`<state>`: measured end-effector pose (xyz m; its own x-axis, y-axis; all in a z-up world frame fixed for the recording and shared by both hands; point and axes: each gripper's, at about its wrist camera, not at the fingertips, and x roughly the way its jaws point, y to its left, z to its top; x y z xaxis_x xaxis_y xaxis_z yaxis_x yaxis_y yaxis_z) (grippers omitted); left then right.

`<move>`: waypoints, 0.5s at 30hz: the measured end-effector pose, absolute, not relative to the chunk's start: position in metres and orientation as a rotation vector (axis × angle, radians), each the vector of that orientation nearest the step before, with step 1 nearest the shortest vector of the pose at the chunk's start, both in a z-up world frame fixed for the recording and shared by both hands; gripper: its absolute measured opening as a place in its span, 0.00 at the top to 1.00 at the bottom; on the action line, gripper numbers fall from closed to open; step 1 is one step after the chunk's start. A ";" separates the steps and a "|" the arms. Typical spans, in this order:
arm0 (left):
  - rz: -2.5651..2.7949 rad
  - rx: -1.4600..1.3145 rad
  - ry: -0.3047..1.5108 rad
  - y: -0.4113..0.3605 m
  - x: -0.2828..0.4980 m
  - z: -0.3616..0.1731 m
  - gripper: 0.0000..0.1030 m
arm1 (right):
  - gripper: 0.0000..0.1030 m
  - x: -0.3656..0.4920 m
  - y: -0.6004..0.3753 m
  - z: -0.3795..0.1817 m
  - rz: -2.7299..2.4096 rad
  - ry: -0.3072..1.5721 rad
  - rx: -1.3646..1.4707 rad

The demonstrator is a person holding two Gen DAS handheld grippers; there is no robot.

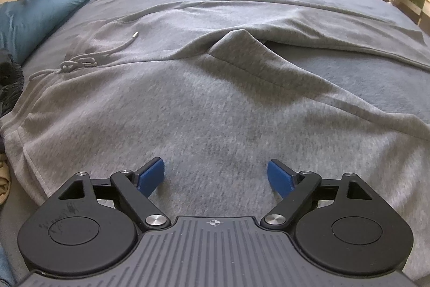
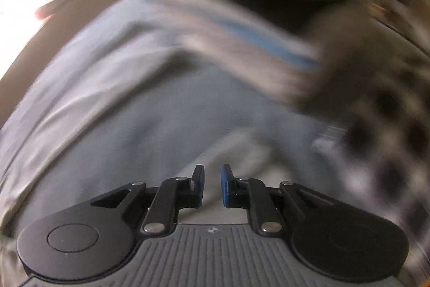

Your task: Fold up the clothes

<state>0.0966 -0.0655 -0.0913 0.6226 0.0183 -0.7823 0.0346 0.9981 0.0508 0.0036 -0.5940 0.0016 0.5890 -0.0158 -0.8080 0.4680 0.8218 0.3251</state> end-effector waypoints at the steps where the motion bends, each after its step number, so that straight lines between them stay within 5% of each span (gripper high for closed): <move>1: -0.007 0.066 0.900 -0.066 0.097 -0.091 0.17 | 0.87 0.013 -0.575 0.008 -0.201 0.907 0.521; 10: 0.031 0.062 0.913 -0.060 0.094 -0.087 0.17 | 0.87 0.067 -0.342 -0.023 0.669 1.150 0.334; 15: 0.043 0.047 0.916 -0.051 0.092 -0.086 0.17 | 0.90 0.061 -0.353 -0.073 0.584 1.319 0.507</move>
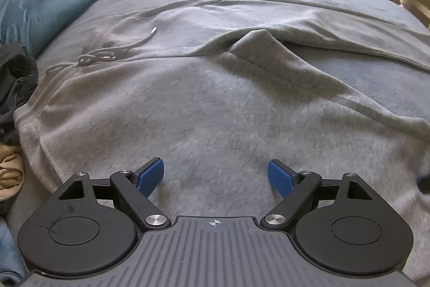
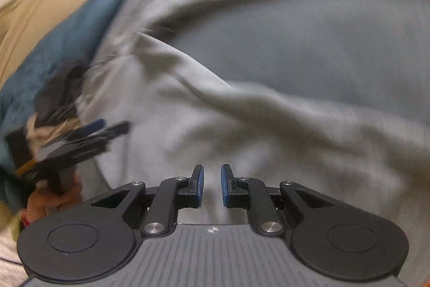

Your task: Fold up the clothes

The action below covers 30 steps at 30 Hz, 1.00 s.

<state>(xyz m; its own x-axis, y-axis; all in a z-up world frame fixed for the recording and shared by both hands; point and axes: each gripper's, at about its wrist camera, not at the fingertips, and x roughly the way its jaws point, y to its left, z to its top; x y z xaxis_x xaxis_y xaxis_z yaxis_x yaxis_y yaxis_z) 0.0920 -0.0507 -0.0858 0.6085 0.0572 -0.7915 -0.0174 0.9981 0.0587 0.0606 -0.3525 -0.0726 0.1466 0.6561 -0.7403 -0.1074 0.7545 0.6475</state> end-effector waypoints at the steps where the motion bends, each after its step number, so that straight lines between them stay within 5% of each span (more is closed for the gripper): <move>1: 0.044 0.041 0.920 -0.048 0.092 -0.086 0.17 | 0.90 0.053 -0.367 -0.079 0.572 1.351 0.586; 5: 0.047 0.007 0.932 -0.039 0.094 -0.089 0.15 | 0.90 0.013 -0.417 -0.105 0.516 1.517 0.817; 9: 0.054 -0.001 0.932 -0.035 0.095 -0.089 0.13 | 0.87 0.001 -0.430 -0.080 0.519 1.519 0.726; 15: 0.064 -0.006 0.942 -0.033 0.092 -0.088 0.13 | 0.87 0.046 -0.378 -0.058 0.702 1.398 0.656; 30: 0.099 -0.009 0.977 -0.025 0.091 -0.091 0.06 | 0.86 0.030 -0.283 -0.092 0.939 1.552 0.529</move>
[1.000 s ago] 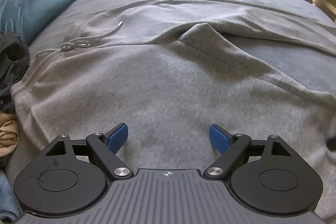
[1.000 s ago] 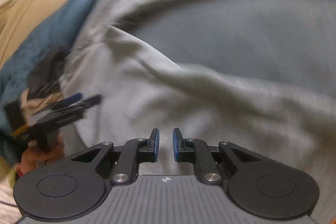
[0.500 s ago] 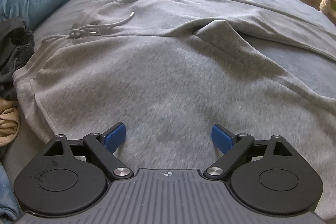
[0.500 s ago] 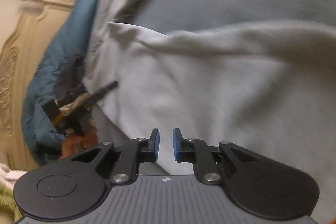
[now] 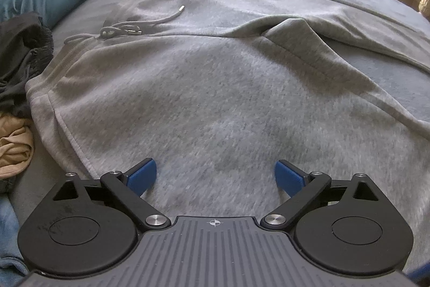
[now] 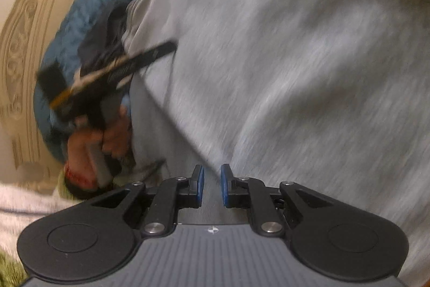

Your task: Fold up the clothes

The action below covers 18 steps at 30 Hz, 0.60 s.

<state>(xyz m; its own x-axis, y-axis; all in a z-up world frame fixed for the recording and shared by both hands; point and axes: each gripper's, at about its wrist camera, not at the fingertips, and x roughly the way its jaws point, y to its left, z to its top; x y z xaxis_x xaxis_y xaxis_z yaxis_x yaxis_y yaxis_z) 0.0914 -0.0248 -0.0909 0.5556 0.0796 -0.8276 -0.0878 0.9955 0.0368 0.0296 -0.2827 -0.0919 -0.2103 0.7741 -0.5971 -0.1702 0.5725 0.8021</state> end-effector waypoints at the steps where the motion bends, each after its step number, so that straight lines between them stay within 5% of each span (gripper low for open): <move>1: 0.097 -0.008 0.977 -0.025 0.092 -0.091 0.06 | 0.86 0.028 -0.281 -0.086 0.953 1.543 0.513; 11: 0.102 -0.022 0.981 -0.024 0.092 -0.089 0.06 | 0.86 0.049 -0.250 -0.049 0.949 1.351 0.367; 18: 0.101 0.003 0.956 -0.025 0.090 -0.081 0.06 | 0.86 0.030 -0.216 -0.074 0.998 1.434 0.273</move>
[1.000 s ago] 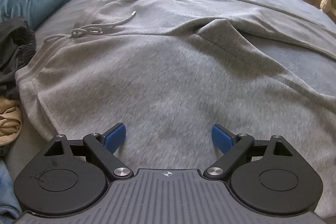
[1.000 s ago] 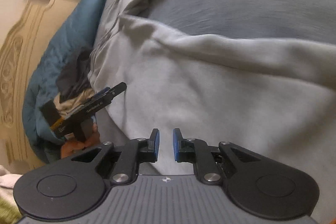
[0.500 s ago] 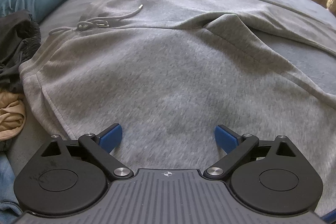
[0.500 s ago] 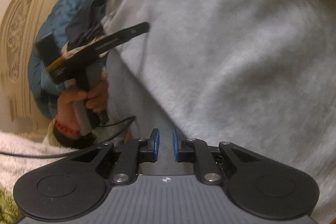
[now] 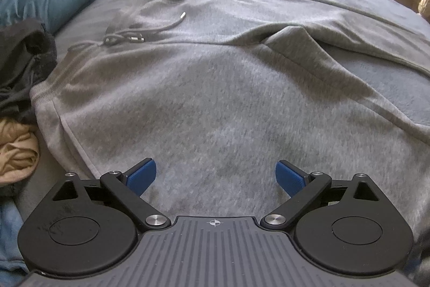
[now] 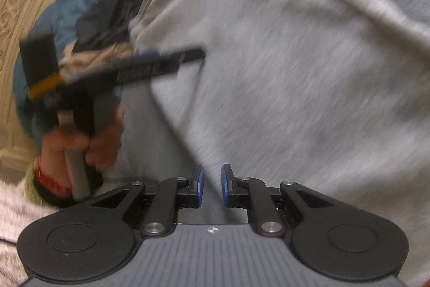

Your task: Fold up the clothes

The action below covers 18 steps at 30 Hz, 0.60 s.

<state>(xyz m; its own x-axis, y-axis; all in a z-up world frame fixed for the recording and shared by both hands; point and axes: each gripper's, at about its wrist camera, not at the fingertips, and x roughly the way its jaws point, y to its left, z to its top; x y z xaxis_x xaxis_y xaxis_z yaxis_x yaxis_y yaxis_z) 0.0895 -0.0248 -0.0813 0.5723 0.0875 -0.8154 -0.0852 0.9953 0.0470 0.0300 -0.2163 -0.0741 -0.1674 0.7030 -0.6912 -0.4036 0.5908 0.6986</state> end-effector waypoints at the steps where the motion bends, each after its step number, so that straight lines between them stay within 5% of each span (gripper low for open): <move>1: 0.101 0.000 0.955 -0.025 0.090 -0.081 0.06 | 0.86 0.024 -0.213 -0.075 1.022 1.449 0.264; 12: 0.091 -0.031 0.959 -0.026 0.092 -0.073 0.06 | 0.86 0.036 -0.257 -0.032 0.917 1.258 0.429; 18: 0.082 -0.024 0.970 -0.031 0.091 -0.074 0.06 | 0.74 0.043 -0.281 -0.027 0.772 1.196 0.448</move>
<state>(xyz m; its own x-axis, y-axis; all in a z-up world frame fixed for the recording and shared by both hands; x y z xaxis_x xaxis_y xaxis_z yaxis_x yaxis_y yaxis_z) 0.0911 -0.0312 -0.0736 0.5625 0.0589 -0.8247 -0.0807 0.9966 0.0161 0.0435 -0.2811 -0.0267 0.1612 0.7374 -0.6559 -0.2943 0.6703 0.6813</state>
